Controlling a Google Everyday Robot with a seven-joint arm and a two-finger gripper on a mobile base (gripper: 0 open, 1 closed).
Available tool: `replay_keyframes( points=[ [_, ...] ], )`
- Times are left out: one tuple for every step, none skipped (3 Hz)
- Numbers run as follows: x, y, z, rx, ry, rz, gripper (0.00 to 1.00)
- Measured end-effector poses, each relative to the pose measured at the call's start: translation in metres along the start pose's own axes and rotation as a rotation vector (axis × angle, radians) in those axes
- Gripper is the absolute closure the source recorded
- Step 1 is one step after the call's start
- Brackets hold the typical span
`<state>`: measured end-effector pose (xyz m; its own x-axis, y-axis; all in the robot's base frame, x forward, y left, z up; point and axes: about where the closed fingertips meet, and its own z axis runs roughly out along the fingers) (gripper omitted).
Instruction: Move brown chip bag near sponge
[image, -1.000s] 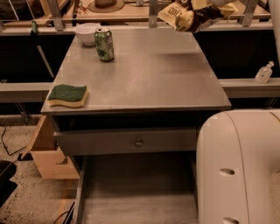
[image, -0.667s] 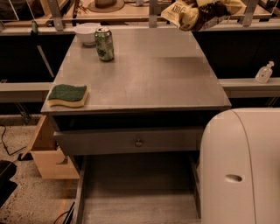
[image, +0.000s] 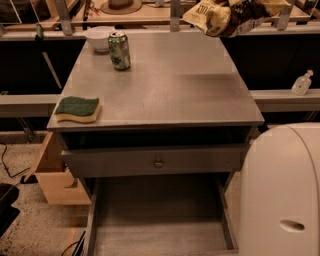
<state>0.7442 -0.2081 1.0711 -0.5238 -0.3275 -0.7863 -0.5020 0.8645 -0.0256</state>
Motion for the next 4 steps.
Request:
replay_keyframes(
  points=[
    [0.003,0.022,-0.012,-0.076,0.001,0.009,1.0],
    [0.007,0.024,-0.006,-0.074,0.019,0.017,1.0],
    [-0.003,0.046,-0.017,-0.092,-0.011,0.024,1.0],
    [-0.007,0.086,-0.043,-0.152,-0.067,0.021,1.0]
  ],
)
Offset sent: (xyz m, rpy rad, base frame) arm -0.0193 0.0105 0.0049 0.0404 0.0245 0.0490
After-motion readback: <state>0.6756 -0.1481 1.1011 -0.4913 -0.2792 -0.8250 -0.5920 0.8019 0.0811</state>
